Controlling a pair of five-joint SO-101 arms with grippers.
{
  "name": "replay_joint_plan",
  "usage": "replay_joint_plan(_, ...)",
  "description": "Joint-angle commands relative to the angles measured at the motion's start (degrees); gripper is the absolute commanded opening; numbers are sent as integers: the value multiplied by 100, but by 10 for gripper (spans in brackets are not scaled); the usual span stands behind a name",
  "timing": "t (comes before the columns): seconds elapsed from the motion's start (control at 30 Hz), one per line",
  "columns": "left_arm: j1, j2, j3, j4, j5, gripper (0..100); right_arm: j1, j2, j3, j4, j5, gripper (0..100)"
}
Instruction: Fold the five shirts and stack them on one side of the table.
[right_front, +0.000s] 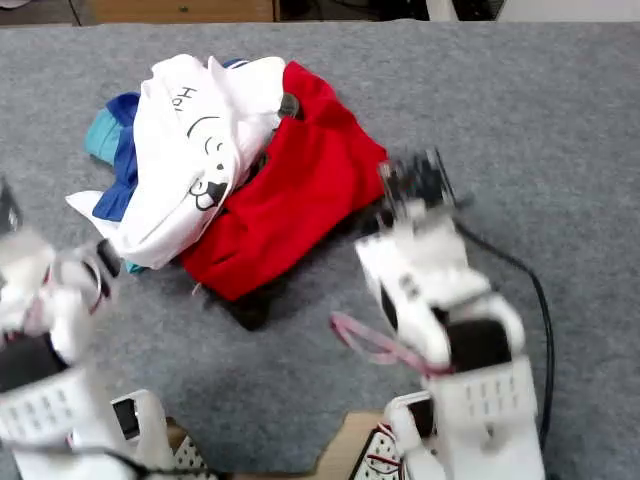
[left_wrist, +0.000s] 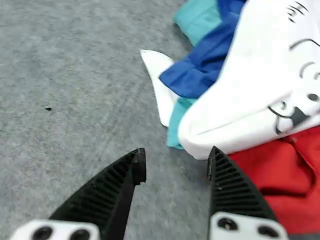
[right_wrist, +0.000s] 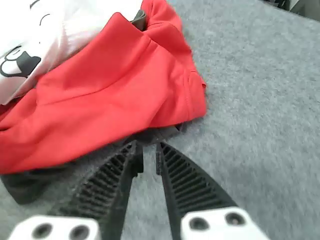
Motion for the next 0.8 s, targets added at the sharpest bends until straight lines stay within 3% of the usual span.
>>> replay_joint_plan(0.0,659,1323,-1802,510,53,210,-435,1420,-1288,-158,88,76)
replay_joint_plan(0.1,1011,2167,-2233,369,158,210,-831,2492,-1886,-211,448,101)
replay_joint_plan(0.33,1284,4031,-2251,-1037,844,214,-725,5727,-3407,-246,501,249)
replay_joint_plan(0.57,1732,5587,-2242,-2409,1292,211,-655,8470,-5349,-369,501,253)
replay_joint_plan(0.77,1925,7108,-2295,-3956,1310,178,-215,9736,-7011,580,501,203)
